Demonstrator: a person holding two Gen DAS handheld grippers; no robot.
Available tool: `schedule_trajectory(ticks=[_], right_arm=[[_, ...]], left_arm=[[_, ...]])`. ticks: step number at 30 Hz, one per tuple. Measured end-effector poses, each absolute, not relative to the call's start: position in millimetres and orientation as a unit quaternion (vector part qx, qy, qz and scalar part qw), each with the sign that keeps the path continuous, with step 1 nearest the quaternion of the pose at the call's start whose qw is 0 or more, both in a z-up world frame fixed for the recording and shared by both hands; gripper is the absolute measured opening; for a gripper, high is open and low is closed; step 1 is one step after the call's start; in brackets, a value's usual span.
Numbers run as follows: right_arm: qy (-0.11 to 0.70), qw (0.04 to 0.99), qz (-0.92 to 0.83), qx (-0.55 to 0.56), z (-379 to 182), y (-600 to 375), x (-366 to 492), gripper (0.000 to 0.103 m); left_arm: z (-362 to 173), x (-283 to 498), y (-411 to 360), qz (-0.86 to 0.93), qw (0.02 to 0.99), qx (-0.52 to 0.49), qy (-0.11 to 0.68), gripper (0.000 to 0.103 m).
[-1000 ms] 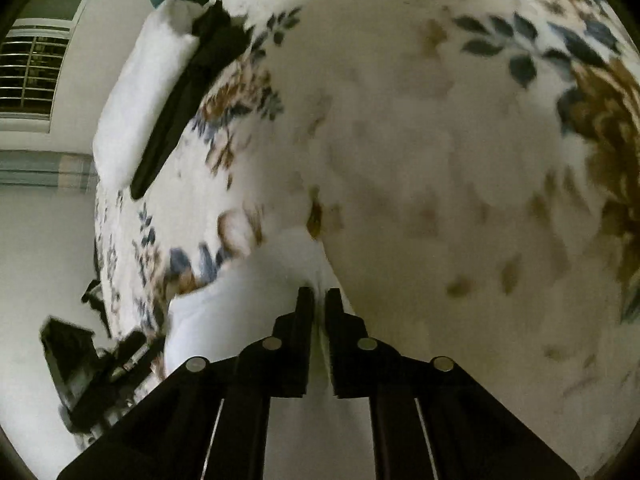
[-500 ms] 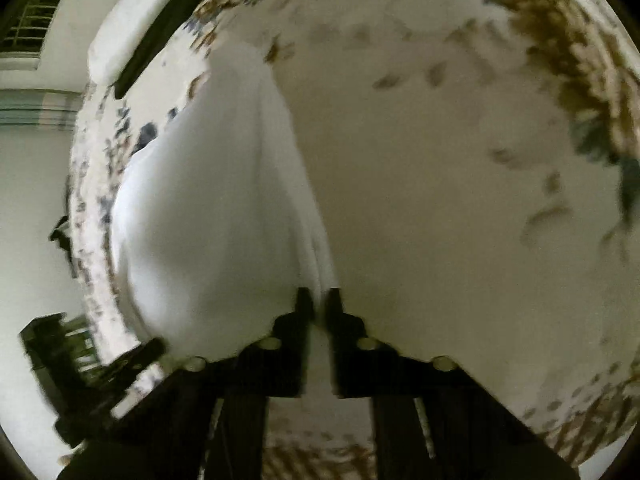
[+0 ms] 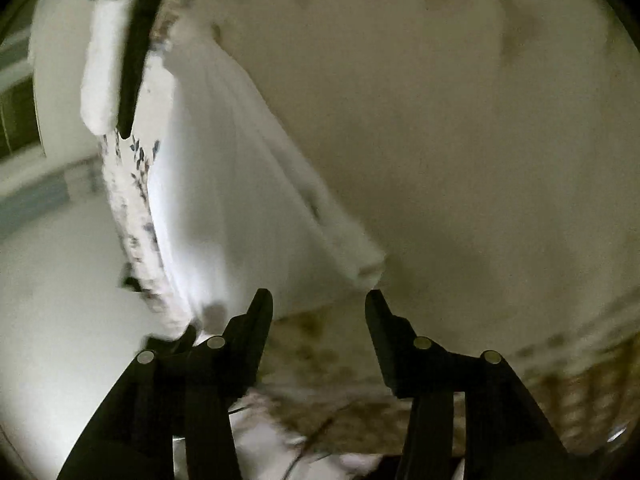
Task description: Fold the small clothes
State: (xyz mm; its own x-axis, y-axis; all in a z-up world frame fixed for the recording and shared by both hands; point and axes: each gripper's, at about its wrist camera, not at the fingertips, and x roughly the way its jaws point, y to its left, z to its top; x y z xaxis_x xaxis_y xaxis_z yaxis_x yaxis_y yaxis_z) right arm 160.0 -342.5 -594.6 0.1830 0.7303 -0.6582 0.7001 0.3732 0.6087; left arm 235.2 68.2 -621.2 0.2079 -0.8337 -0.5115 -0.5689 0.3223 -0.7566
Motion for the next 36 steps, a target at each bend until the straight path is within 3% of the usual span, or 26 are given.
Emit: schedule_trajectory(ticks=[2, 3, 4, 6, 10, 12, 13, 14, 15, 18, 24, 30, 31, 32, 33, 34, 35, 36], right_arm=[[0.606, 0.511, 0.012, 0.609, -610.8, -335.7, 156.1, 0.050], [0.591, 0.516, 0.002, 0.620, -613.0, -335.0, 154.7, 0.032], [0.577, 0.523, -0.006, 0.627, -612.1, -335.1, 155.2, 0.022], [0.575, 0.552, -0.009, 0.603, -599.0, -332.8, 159.6, 0.014], [0.591, 0.601, -0.012, 0.538, -571.4, -333.4, 156.3, 0.013], [0.617, 0.604, 0.002, 0.504, -568.3, -334.4, 154.8, 0.015], [0.630, 0.600, 0.001, 0.493, -567.4, -336.4, 153.1, 0.020], [0.641, 0.599, -0.006, 0.479, -564.4, -341.1, 150.0, 0.033], [0.643, 0.604, -0.009, 0.470, -559.9, -344.4, 148.5, 0.043], [0.632, 0.636, -0.023, 0.443, -538.8, -359.5, 144.5, 0.054], [0.610, 0.672, -0.033, 0.418, -524.7, -389.4, 178.8, 0.054], [0.584, 0.702, -0.002, 0.407, -544.3, -383.2, 273.0, 0.053], [0.582, 0.706, -0.003, 0.403, -547.0, -379.5, 286.5, 0.049], [0.579, 0.711, -0.009, 0.399, -545.7, -376.0, 295.7, 0.015], [0.579, 0.713, -0.015, 0.395, -544.2, -372.0, 301.8, 0.006], [0.575, 0.717, -0.019, 0.393, -540.3, -370.9, 302.5, 0.006], [0.569, 0.724, -0.026, 0.388, -536.1, -369.6, 301.8, 0.006], [0.566, 0.728, -0.033, 0.386, -533.3, -369.1, 297.5, 0.006]], left_arm=[[-619.2, 236.7, 66.5, -0.118, 0.539, -0.590, 0.590, 0.054], [-613.6, 239.6, 68.4, -0.119, 0.548, -0.590, 0.580, 0.033], [-606.8, 243.9, 71.0, -0.118, 0.562, -0.573, 0.585, 0.025], [-584.6, 251.8, 82.4, -0.118, 0.609, -0.528, 0.580, 0.023], [-551.5, 271.4, 118.4, -0.104, 0.686, -0.432, 0.576, 0.023], [-551.9, 279.4, 141.5, -0.090, 0.683, -0.426, 0.586, 0.025], [-554.0, 280.4, 145.2, -0.088, 0.675, -0.427, 0.596, 0.037], [-554.0, 279.4, 142.1, -0.087, 0.670, -0.427, 0.601, 0.046], [-553.4, 277.6, 140.9, -0.099, 0.663, -0.434, 0.602, 0.065], [-555.7, 271.0, 122.0, -0.125, 0.655, -0.422, 0.614, 0.068], [-555.9, 292.6, 95.8, -0.144, 0.674, -0.382, 0.616, 0.068], [-563.8, 353.3, 75.0, -0.180, 0.679, -0.350, 0.620, 0.068], [-564.8, 361.5, 72.4, -0.192, 0.677, -0.351, 0.618, 0.066], [-562.9, 370.5, 69.1, -0.206, 0.677, -0.349, 0.614, 0.065], [-556.7, 377.3, 65.0, -0.221, 0.685, -0.342, 0.604, 0.052], [-550.7, 382.2, 60.6, -0.234, 0.695, -0.330, 0.595, 0.016], [-546.3, 387.6, 56.6, -0.233, 0.707, -0.309, 0.592, 0.000], [-543.3, 394.5, 52.1, -0.227, 0.718, -0.284, 0.594, 0.003]])
